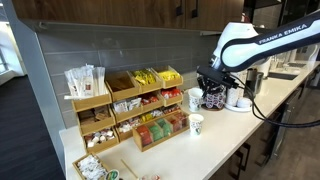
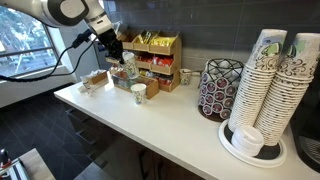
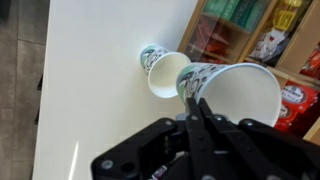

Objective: Remove the paper from inside the other paper cup, put it on the left side, pick up the paper cup on the right and put it in the paper cup on the left

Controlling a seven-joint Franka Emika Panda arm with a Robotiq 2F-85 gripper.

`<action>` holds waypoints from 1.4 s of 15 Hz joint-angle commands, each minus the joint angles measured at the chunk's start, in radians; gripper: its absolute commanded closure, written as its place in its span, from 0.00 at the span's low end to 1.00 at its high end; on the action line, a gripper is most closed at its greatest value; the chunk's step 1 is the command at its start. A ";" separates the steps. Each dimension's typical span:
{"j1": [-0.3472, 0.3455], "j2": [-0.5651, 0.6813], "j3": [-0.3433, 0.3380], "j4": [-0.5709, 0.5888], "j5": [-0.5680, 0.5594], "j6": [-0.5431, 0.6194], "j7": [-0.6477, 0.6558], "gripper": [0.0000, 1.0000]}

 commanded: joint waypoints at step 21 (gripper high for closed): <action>0.071 0.279 0.089 0.027 0.132 -0.081 -0.371 0.71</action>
